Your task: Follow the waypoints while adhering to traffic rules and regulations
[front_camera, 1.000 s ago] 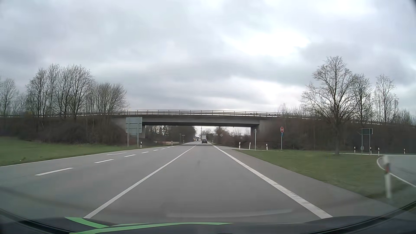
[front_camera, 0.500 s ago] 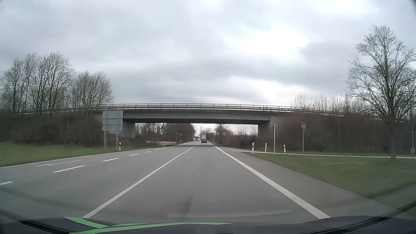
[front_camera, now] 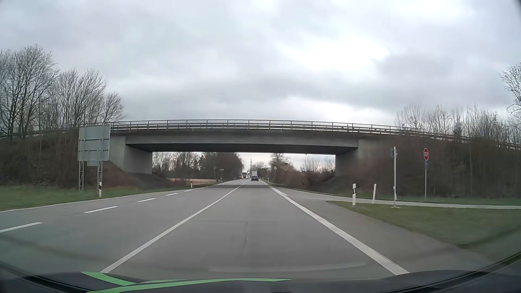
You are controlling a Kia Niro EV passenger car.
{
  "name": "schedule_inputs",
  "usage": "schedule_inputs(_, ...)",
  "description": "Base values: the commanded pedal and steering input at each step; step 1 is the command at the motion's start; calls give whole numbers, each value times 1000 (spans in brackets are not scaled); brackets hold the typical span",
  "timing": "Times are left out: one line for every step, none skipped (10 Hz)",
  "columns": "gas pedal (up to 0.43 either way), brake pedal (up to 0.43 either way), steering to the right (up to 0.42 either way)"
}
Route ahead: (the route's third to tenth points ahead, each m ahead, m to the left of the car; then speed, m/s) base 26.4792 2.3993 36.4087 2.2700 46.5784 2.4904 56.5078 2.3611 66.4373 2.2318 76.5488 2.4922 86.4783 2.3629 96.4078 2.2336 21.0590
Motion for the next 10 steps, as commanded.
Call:
schedule_inputs(157,0,2)
schedule_inputs(157,0,2)
schedule_inputs(157,0,2)
schedule_inputs(157,0,2)
schedule_inputs(157,0,2)
schedule_inputs(150,0,1)
schedule_inputs(150,0,2)
schedule_inputs(150,0,1)
schedule_inputs(150,0,1)
schedule_inputs(150,0,1)
